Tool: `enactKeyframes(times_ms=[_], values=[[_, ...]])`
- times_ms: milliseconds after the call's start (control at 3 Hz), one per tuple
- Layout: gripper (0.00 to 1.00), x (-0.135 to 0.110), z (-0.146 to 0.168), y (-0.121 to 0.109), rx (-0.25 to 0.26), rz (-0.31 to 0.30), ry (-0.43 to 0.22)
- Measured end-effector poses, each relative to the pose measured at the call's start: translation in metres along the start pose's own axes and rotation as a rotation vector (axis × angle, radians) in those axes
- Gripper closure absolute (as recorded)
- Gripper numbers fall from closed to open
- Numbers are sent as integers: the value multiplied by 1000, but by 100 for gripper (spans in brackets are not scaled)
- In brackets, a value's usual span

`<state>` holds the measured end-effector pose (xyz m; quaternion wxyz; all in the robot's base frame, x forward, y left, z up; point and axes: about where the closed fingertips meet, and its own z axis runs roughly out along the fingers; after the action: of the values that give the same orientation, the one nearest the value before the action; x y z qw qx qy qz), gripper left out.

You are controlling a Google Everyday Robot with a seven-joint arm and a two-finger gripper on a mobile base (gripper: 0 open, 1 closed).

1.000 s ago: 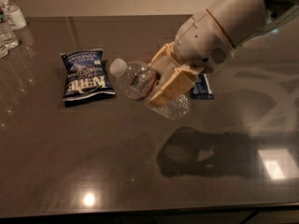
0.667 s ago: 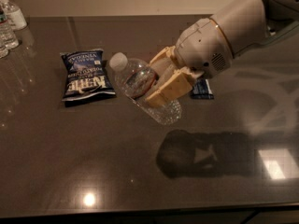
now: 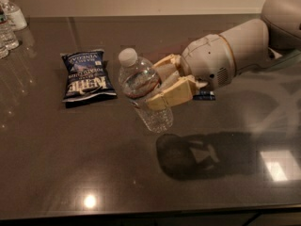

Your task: Place water bottle upright

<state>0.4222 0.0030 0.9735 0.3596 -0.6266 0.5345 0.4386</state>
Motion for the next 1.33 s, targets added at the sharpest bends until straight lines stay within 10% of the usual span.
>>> enactKeyframes(times_ms=[1333], values=[[100, 32, 0, -8, -36, 36, -215]])
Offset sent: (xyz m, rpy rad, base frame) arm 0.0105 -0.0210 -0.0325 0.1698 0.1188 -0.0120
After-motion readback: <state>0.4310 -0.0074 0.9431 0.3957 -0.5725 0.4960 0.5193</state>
